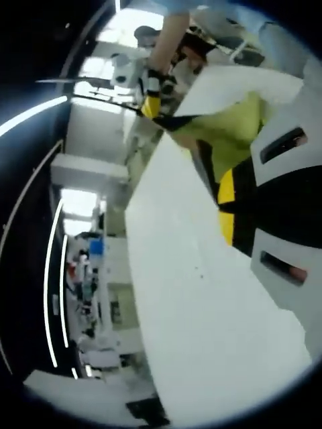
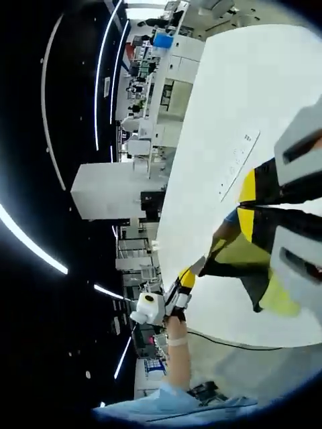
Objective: Fold the garment on the visible template until the final outline fits inside the template.
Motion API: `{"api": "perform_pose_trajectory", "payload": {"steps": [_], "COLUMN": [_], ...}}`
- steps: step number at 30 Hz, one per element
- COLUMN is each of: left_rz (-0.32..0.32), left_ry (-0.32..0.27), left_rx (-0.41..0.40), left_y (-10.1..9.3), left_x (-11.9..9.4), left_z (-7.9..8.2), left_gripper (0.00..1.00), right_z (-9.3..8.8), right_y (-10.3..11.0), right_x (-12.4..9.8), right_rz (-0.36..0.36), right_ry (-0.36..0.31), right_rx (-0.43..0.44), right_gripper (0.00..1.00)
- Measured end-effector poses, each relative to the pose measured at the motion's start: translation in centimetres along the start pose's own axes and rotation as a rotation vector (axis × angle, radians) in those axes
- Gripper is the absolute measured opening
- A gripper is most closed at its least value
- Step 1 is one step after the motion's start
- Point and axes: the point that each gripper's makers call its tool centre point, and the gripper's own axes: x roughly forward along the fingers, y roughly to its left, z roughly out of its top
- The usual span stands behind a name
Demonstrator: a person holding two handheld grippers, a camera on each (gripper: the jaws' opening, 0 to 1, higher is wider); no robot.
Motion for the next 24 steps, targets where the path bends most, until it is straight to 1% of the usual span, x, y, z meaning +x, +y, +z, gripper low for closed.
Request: {"api": "perform_pose_trajectory", "payload": {"steps": [3,4,6,8,10,13,14,16,18,20,24], "left_rz": [0.015,0.023,0.023,0.032,0.034,0.039,0.040,0.040,0.040,0.044,0.053], "left_ry": [0.008,0.012,0.024,0.051,0.077,0.115,0.124,0.137,0.162,0.175,0.200], "left_rx": [-0.018,-0.043,-0.056,-0.077,-0.082,-0.112,-0.131,-0.126,-0.133,-0.139,-0.139], "left_y": [2.0,2.4,3.6,4.3,5.1,6.5,6.7,7.2,7.5,7.7,8.1], "left_x": [2.3,3.2,4.8,6.1,7.7,9.9,10.3,11.3,11.9,12.3,12.9], "left_z": [-0.5,-0.9,-1.4,-2.4,-3.5,-5.3,-5.7,-6.6,-7.6,-8.2,-9.1], "left_gripper": [0.00,0.00,0.00,0.00,0.00,0.00,0.00,0.00,0.00,0.00,0.00], "right_z": [-1.4,-2.0,-3.5,-5.0,-6.4,-8.1,-8.8,-9.8,-10.5,-11.0,-12.4], "right_y": [-1.7,-2.3,-3.6,-4.9,-5.8,-7.3,-7.8,-8.4,-8.8,-8.9,-10.0], "right_x": [1.9,2.5,4.0,5.5,6.5,8.3,8.9,9.7,10.2,10.5,11.9], "right_rz": [-0.011,-0.021,-0.026,-0.041,-0.058,-0.074,-0.080,-0.085,-0.090,-0.090,-0.101], "right_ry": [0.023,0.034,0.061,0.088,0.111,0.138,0.148,0.167,0.183,0.190,0.214], "right_rx": [0.029,0.039,0.068,0.089,0.102,0.113,0.121,0.129,0.130,0.134,0.144], "right_gripper": [0.00,0.00,0.00,0.00,0.00,0.00,0.00,0.00,0.00,0.00,0.00]}}
